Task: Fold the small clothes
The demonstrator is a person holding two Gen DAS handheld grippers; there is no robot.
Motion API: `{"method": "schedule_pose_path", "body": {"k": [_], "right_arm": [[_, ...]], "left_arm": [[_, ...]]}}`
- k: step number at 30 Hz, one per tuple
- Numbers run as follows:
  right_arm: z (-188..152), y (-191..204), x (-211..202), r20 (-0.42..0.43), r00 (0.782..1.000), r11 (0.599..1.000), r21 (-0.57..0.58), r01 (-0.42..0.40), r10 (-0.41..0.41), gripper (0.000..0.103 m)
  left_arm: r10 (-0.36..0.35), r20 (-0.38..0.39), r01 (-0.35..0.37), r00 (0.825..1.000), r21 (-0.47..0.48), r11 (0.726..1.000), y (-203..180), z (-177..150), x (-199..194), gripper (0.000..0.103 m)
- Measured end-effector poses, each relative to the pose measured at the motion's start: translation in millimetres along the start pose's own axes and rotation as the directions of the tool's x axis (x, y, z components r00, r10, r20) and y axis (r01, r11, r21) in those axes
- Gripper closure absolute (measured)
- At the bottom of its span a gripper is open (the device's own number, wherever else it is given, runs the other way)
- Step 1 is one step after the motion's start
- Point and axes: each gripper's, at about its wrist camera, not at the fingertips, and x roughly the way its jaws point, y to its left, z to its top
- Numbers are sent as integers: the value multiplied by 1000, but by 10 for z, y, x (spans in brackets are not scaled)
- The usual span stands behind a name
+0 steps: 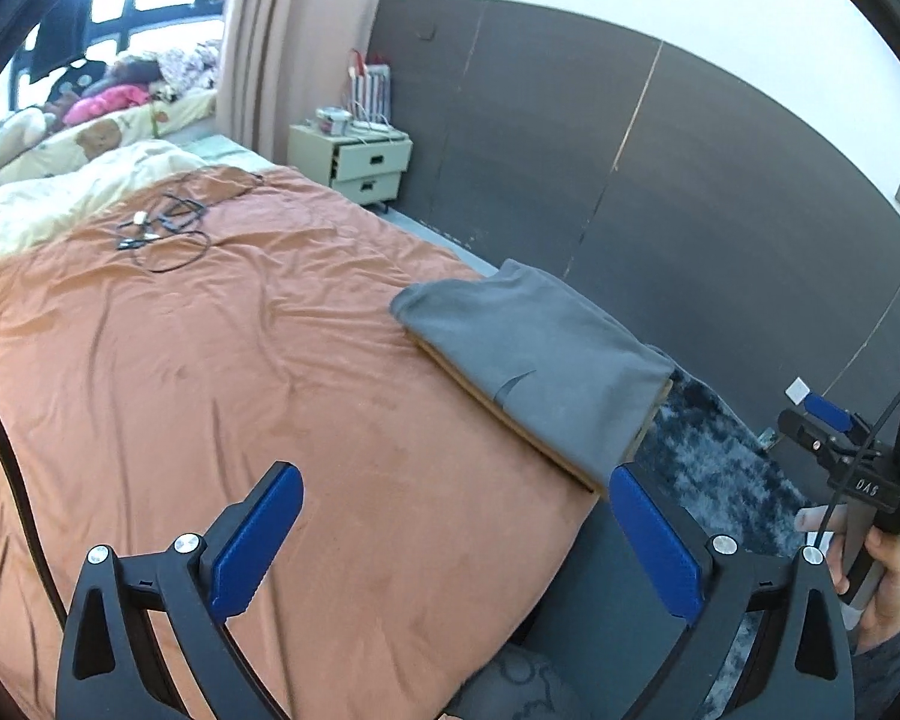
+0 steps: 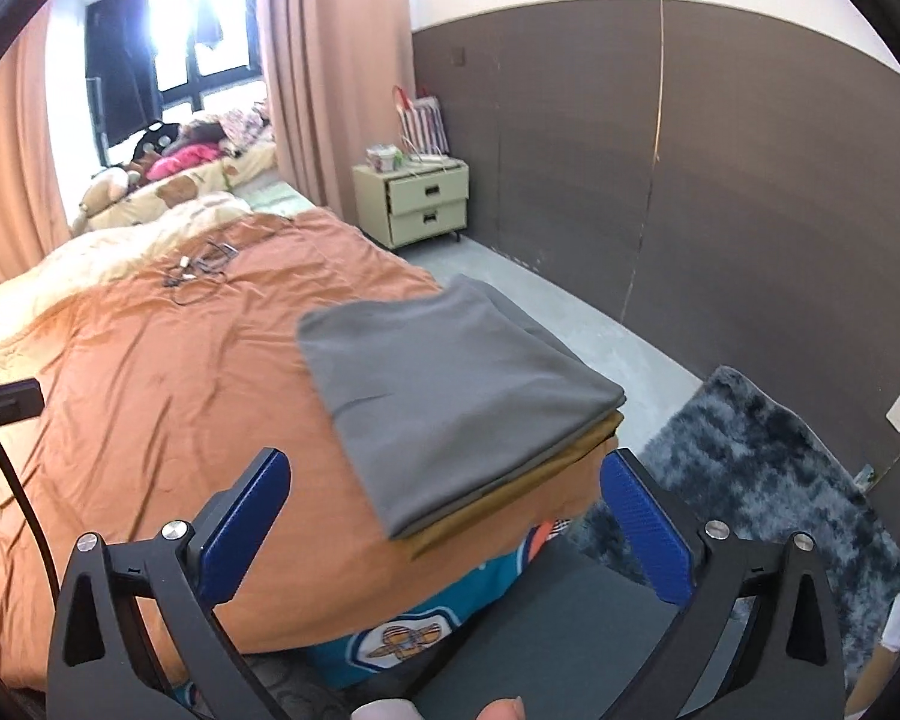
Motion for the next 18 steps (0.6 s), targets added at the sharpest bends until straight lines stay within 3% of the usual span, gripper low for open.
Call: {"method": "schedule_pose_path", "body": {"k": [8, 18], "right_arm": [[-445, -30, -557, 62, 997, 999, -21, -47, 48, 0], [-1089, 62, -1250, 114, 986, 991, -54, -119, 125, 0]], "left_arm": [[52, 102, -50, 993, -26, 998, 72, -595, -860, 0], [179, 232, -172, 956, -51, 984, 9, -1422, -1818, 0]]}}
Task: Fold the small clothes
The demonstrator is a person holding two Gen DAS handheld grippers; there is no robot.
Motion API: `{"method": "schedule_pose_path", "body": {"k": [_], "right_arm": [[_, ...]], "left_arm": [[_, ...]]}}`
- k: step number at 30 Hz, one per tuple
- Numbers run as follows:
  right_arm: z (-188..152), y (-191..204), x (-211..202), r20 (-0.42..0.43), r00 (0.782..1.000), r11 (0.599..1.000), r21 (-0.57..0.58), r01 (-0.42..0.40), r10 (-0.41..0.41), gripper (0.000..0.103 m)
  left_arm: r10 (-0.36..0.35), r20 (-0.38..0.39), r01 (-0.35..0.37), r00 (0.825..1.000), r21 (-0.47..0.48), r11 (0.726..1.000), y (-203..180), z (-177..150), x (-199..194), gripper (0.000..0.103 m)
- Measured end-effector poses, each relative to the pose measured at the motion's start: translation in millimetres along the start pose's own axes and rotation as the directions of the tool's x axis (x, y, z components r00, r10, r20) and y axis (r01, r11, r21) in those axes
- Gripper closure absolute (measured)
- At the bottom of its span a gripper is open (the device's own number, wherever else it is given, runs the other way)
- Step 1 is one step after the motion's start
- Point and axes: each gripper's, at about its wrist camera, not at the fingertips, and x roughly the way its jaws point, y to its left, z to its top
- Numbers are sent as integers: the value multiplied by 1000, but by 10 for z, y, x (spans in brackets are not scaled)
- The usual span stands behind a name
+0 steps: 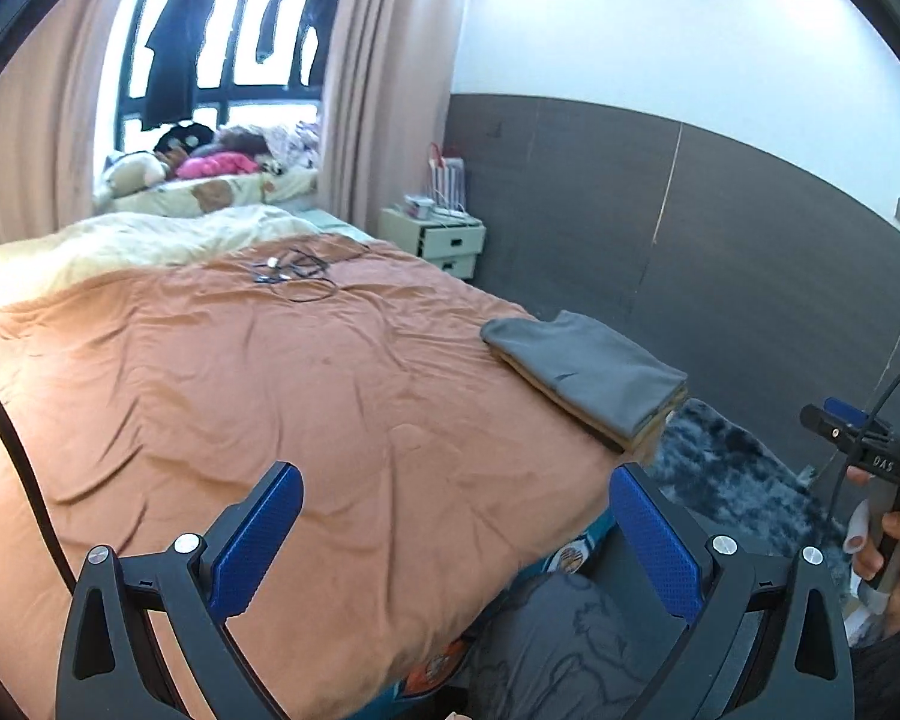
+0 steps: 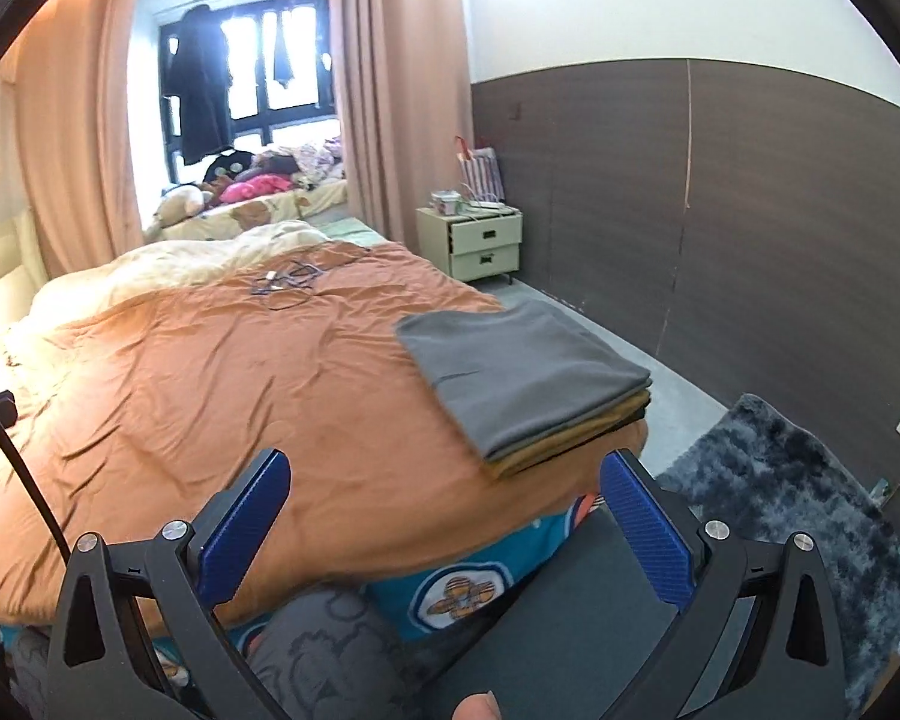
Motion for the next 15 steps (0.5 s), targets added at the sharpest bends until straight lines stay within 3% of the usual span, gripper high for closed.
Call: {"method": "schedule_pose_path", "body": {"k": [7, 15], "right_arm": [[-468, 77, -467, 38, 998, 999, -15, -48, 48, 0], [-886, -44, -782, 78, 992, 995, -19, -102, 104, 0]], "left_arm": [[66, 80, -67, 995, 19, 998, -143, -526, -638, 0], [92, 154, -96, 984, 19, 995, -433, -1034, -1128, 0]]}}
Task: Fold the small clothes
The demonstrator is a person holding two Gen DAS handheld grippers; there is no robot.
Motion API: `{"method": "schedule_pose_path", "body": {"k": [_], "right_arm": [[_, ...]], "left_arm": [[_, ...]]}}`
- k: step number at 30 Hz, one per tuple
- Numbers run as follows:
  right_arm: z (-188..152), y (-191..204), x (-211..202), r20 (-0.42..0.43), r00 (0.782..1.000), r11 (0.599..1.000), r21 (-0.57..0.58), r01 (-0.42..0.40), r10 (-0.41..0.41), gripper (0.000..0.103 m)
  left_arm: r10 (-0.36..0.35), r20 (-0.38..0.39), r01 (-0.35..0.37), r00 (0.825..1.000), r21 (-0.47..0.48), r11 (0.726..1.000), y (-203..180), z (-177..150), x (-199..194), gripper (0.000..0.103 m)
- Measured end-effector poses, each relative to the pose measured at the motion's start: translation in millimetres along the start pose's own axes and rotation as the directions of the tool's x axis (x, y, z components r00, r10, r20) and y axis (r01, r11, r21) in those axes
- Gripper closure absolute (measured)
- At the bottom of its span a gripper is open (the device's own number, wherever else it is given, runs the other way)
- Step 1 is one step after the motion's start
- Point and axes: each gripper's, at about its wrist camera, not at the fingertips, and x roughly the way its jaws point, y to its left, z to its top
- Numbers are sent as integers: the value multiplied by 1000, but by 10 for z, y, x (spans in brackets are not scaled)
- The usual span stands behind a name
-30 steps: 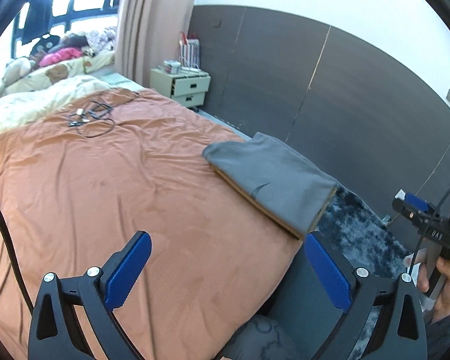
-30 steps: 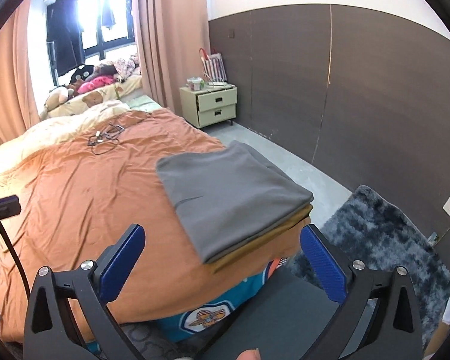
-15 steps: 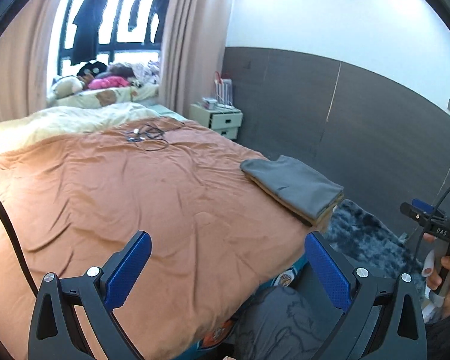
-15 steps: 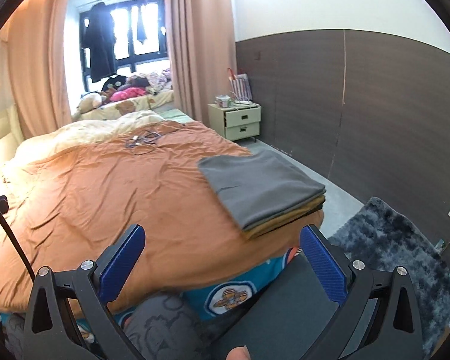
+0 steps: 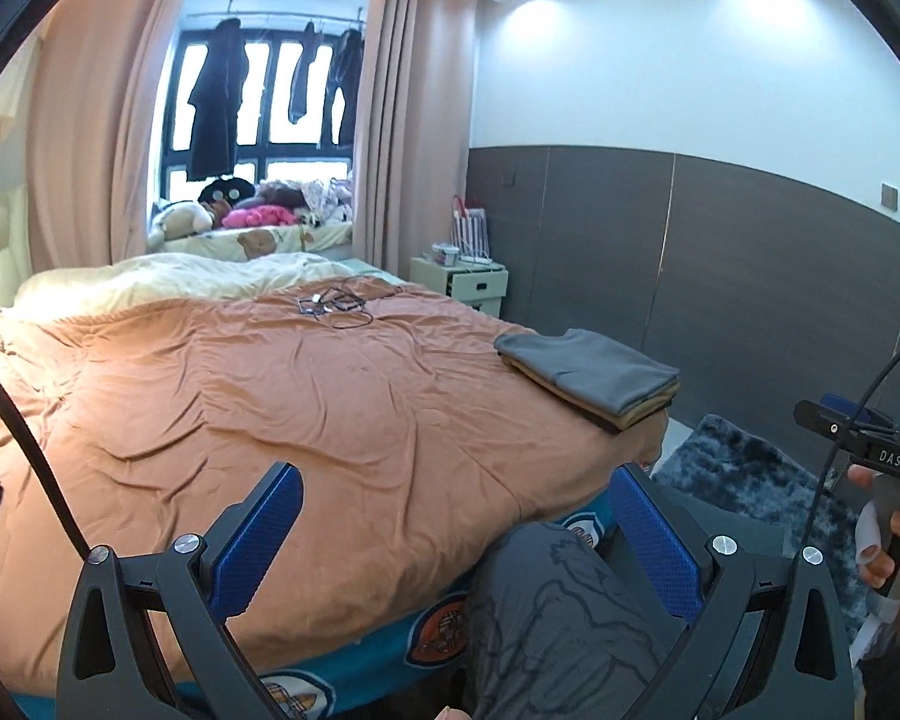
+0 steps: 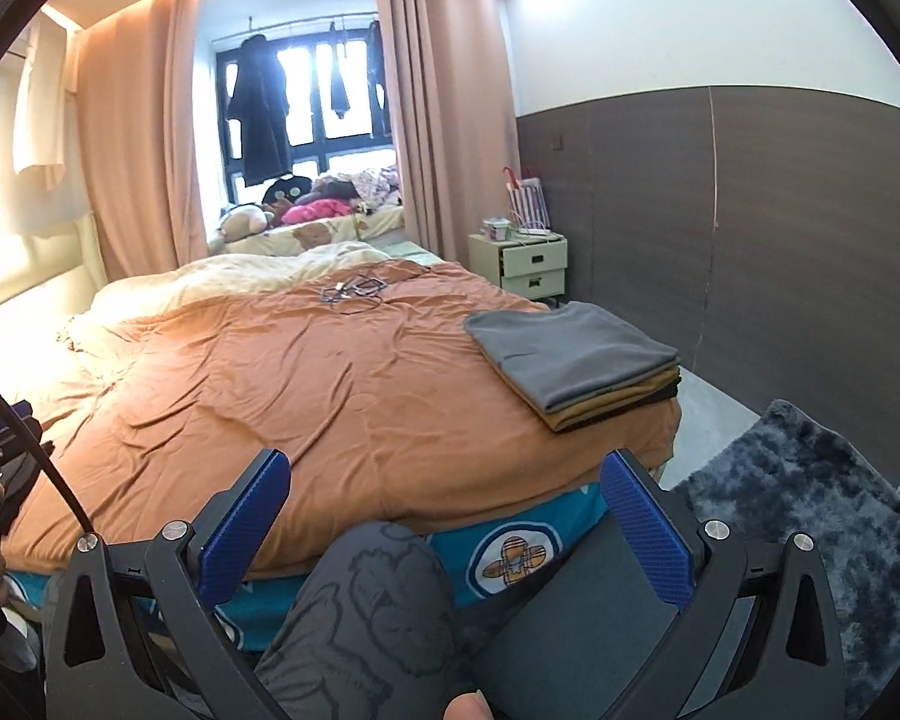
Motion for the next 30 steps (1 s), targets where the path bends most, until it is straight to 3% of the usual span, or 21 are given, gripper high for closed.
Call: {"method": "schedule_pose_path", "body": {"k": [11, 17, 30], "right_arm": [[-257, -13, -80, 38, 999, 999, 13, -29, 28, 0], [-307, 38, -35, 41, 999, 999, 20, -33, 32, 0], [-381, 240, -82, 33, 999, 1000, 24, -10, 9, 0]], "left_arm": [[60, 55, -62, 997, 30, 998, -209, -152, -323, 0], [25, 35, -26, 999, 4, 1000, -162, -137, -326, 0], [55, 47, -56, 997, 22, 998, -157, -155, -354, 0]]}}
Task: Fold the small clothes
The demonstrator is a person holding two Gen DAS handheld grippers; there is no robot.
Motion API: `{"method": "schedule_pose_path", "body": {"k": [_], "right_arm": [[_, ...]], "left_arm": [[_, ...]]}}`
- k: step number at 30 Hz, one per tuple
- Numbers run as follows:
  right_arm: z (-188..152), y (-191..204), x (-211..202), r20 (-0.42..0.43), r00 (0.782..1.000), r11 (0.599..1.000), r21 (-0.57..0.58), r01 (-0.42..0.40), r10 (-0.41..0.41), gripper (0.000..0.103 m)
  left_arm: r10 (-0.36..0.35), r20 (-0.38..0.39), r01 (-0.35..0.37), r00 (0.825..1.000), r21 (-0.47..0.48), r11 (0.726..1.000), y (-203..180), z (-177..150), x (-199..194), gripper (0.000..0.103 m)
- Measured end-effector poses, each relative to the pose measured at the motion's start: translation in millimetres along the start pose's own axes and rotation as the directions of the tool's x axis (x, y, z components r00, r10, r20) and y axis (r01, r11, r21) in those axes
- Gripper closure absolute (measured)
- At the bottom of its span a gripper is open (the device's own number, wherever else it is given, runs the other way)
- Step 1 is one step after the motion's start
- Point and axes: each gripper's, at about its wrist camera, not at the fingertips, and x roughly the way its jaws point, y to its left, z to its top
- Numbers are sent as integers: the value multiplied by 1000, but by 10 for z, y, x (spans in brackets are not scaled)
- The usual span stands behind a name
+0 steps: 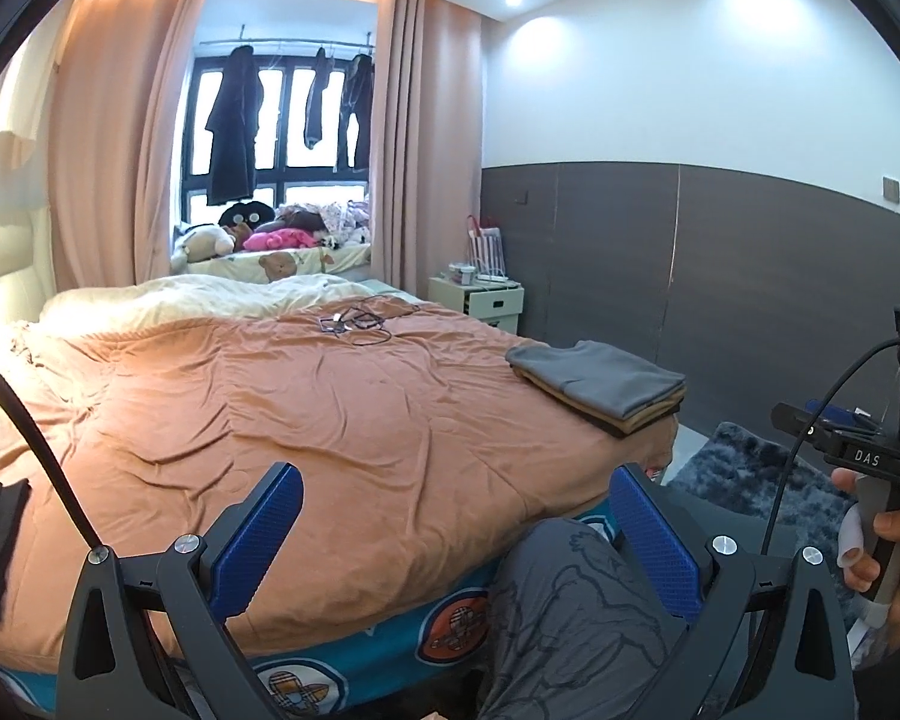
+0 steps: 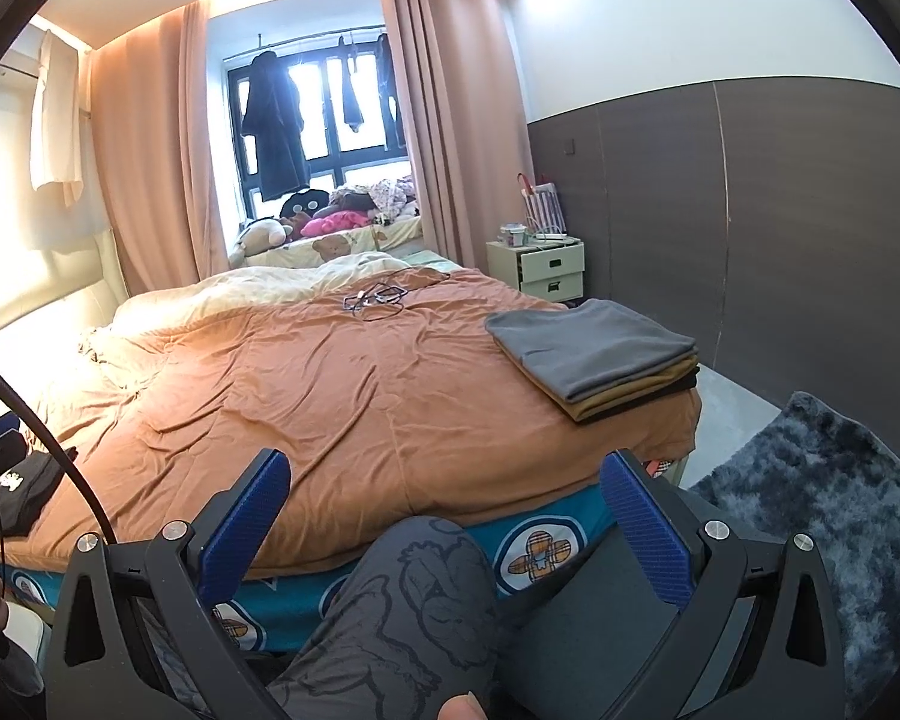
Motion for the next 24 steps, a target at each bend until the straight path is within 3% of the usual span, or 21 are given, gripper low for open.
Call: {"method": "schedule_pose_path", "body": {"k": [24], "right_arm": [[-11, 165, -70, -23, 1000, 1000, 5, 10, -10, 0]], "left_arm": [[13, 4, -13, 1000, -27, 1000, -40, 10, -35, 0]]}}
